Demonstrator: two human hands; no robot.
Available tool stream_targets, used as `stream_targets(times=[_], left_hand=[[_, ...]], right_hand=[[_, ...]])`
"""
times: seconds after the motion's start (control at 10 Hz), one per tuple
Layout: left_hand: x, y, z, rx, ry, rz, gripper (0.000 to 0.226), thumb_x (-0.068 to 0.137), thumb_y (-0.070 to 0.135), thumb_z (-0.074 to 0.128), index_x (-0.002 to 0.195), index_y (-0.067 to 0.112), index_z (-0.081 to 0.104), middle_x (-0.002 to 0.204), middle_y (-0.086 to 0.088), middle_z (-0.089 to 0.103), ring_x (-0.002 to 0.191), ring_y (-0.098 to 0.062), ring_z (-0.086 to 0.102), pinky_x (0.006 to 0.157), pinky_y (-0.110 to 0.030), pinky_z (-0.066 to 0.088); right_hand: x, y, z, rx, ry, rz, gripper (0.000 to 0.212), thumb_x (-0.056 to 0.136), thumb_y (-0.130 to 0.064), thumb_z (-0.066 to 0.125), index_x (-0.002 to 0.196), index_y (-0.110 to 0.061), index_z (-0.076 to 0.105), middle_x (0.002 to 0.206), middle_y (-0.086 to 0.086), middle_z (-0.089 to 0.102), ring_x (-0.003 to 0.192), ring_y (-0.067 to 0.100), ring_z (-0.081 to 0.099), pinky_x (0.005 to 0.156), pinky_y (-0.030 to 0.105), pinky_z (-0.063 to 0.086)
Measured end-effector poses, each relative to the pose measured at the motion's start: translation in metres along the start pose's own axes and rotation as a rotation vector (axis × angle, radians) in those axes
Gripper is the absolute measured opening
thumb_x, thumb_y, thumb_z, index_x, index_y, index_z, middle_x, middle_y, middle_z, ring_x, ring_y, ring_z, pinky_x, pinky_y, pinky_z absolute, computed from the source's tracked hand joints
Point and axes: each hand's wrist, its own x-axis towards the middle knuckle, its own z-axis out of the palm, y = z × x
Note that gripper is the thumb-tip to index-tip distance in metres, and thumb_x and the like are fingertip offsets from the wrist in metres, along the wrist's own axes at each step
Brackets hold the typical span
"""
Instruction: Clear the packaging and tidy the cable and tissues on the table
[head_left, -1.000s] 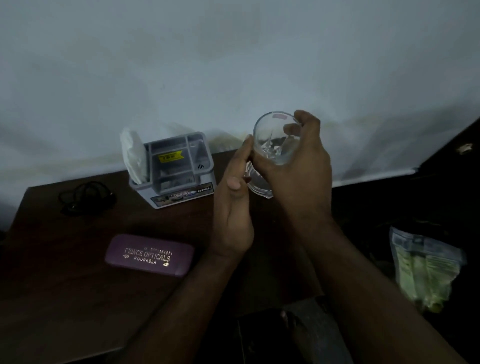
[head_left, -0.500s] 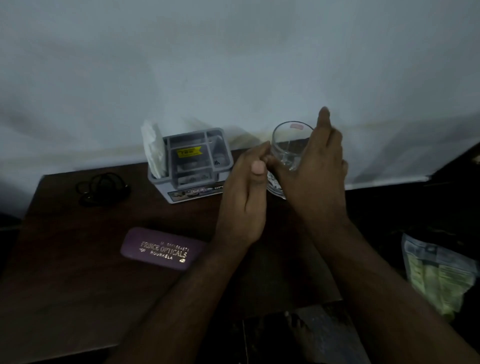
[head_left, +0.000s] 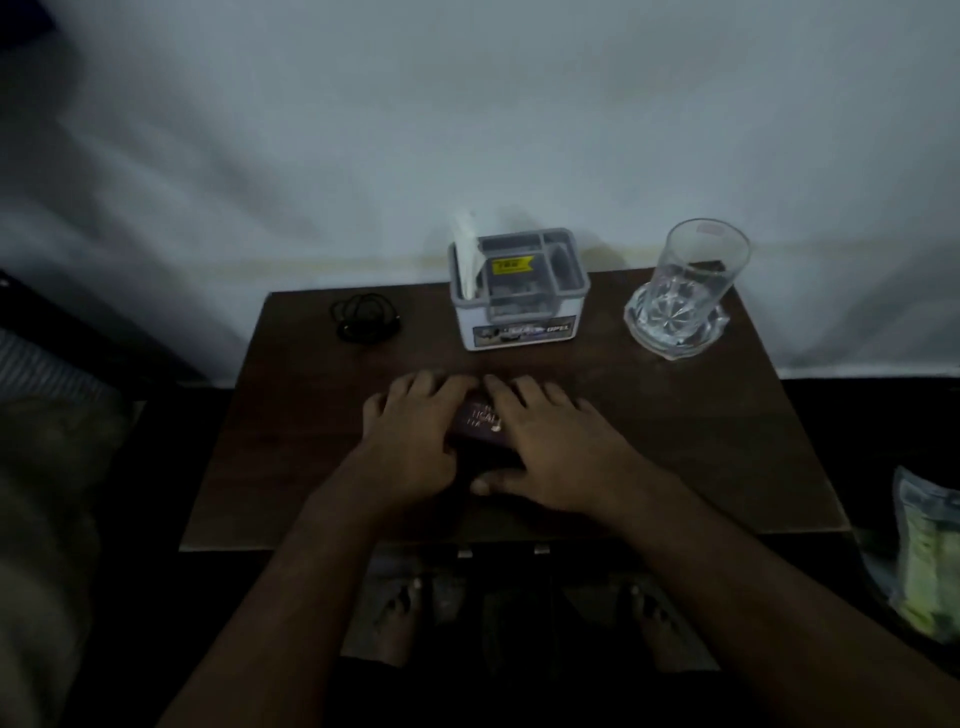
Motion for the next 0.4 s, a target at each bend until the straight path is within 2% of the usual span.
stream_targets(times=[0.1, 0.2, 0.3, 0.4], left_hand=[[-0.001, -0.006, 0.002, 0.027, 0.041, 0.047, 0.074, 0.079, 0.030, 0.072, 0.144, 0.041, 0.040, 0.139, 0.002, 0.044, 0.135, -0.027, 0.038, 0.107, -0.045, 0.027], [0.006, 0.001, 0.003, 0.035, -0.016, 0.094, 0.072, 0.074, 0.037, 0.081, 0.137, 0.038, 0.046, 0.130, 0.002, 0.049, 0.127, -0.025, 0.047, 0.102, -0.044, 0.030], [0.013, 0.007, 0.004, 0.002, -0.069, 0.147, 0.080, 0.072, 0.049, 0.083, 0.141, 0.035, 0.044, 0.132, 0.002, 0.050, 0.128, -0.023, 0.050, 0.101, -0.042, 0.031], [0.022, 0.006, -0.004, 0.047, 0.030, 0.135, 0.089, 0.071, 0.073, 0.066, 0.146, 0.032, 0.042, 0.134, -0.001, 0.051, 0.129, -0.025, 0.049, 0.103, -0.043, 0.034]], right_hand=[[0.002, 0.002, 0.002, -0.021, 0.062, 0.023, 0.075, 0.086, -0.046, 0.070, 0.147, -0.021, 0.034, 0.139, 0.005, 0.041, 0.128, 0.029, 0.047, 0.097, 0.046, 0.048], [-0.002, 0.020, -0.004, 0.041, 0.001, 0.032, 0.068, 0.083, -0.039, 0.074, 0.140, -0.025, 0.039, 0.135, 0.002, 0.042, 0.125, 0.026, 0.048, 0.098, 0.045, 0.050], [-0.004, 0.036, -0.007, 0.028, -0.076, 0.021, 0.082, 0.084, -0.046, 0.075, 0.150, -0.026, 0.031, 0.143, 0.003, 0.035, 0.131, 0.027, 0.044, 0.105, 0.046, 0.047], [0.003, 0.047, -0.011, 0.017, -0.002, 0.035, 0.108, 0.072, -0.078, 0.056, 0.159, -0.024, 0.018, 0.150, 0.007, 0.035, 0.135, 0.032, 0.044, 0.106, 0.051, 0.045]])
